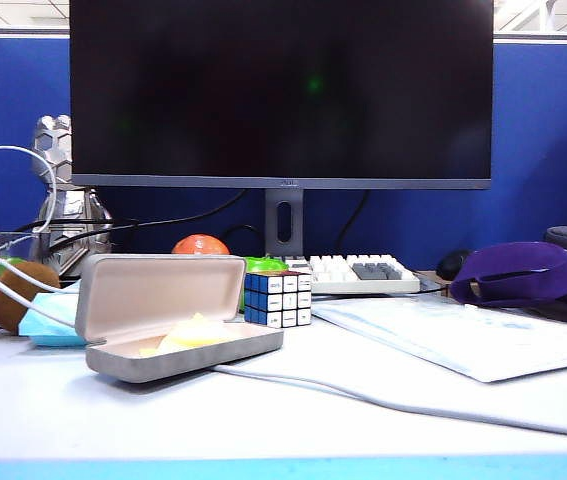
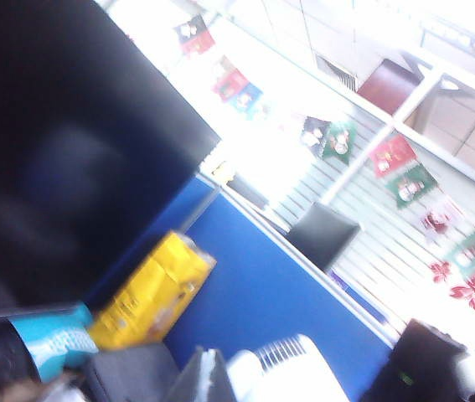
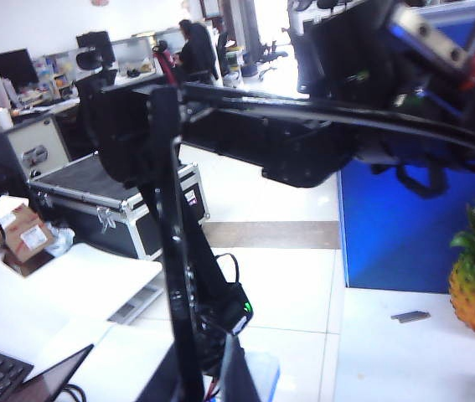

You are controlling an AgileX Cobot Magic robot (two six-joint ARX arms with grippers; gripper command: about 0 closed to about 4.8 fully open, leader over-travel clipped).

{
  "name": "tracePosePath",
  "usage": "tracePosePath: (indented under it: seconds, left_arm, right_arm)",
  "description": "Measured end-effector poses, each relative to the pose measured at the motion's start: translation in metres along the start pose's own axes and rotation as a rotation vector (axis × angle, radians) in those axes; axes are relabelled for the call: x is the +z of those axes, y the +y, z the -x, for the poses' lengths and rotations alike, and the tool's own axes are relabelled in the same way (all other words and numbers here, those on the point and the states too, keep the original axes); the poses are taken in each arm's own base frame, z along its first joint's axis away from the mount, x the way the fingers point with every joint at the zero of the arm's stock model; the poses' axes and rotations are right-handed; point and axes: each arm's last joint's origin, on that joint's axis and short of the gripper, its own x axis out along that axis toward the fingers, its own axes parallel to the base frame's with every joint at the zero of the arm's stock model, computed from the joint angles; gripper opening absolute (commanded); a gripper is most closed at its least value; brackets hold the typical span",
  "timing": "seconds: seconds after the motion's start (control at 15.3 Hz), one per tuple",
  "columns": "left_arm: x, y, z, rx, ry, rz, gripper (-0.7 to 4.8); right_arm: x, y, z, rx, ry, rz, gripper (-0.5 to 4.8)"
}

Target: Pick up the glasses, fold the temples of the glasses, place the glasses into the glasses case, and finally close the glasses case.

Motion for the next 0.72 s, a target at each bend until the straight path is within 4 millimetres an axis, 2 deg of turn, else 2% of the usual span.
tracePosePath:
  seconds: [0.39, 0.59, 0.72]
  left_arm:
    - [-0.027, -0.017, -0.017, -0.132, 0.145, 0.024, -0.06]
    - [-0.046, -0.024, -0.028, -0.177, 0.222, 0.055, -0.06]
    - [-0.05, -0.027, -0.03, -0.176, 0.23, 0.063, -0.05]
  right_arm:
    - [-0.005, -0.007, -0.003, -0.015, 0.004, -0.05, -0.05]
    - [-0.004, -0.007, -0.004, -0.016, 0.004, -0.044, -0.05]
    - [-0.001, -0.007, -0.004, -0.023, -0.001, -0.004, -0.05]
